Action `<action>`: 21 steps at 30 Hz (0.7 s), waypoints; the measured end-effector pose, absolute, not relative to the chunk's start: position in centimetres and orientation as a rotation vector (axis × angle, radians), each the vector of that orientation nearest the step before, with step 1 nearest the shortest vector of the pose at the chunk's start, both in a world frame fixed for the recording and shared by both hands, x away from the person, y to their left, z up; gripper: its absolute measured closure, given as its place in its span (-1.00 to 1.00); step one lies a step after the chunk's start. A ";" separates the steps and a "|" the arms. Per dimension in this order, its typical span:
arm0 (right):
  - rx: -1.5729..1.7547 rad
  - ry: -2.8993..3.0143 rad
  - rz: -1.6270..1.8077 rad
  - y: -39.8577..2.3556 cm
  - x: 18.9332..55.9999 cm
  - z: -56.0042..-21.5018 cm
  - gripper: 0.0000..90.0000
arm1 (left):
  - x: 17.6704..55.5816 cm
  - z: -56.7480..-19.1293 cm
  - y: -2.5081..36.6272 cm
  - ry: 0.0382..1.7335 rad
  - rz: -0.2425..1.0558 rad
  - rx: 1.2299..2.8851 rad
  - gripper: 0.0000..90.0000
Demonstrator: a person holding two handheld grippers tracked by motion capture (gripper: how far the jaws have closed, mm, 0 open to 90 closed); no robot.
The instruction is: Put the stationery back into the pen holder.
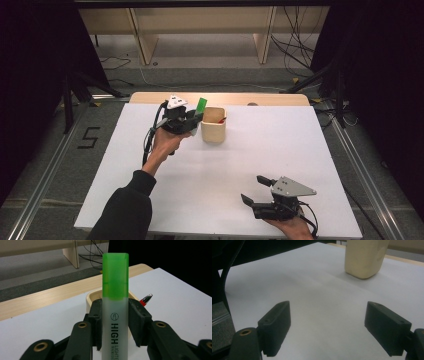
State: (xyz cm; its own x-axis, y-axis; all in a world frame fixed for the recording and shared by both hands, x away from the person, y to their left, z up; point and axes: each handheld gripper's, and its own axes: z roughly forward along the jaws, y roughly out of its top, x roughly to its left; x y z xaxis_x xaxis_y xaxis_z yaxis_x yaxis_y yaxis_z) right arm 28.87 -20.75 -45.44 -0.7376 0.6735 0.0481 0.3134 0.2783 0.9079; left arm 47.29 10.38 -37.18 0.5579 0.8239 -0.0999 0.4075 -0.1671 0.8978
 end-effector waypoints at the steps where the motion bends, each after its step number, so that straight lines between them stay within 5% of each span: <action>1: 0.898 2.208 1.448 -20.7 28.9 -45.4 -0.52 | 47.5 -37.1 10.3 1.017 0.513 1.782 0.47; 21: 0.896 2.210 1.450 -20.7 28.9 -45.5 -0.52 | 50.3 -36.6 8.3 1.035 0.547 1.757 0.47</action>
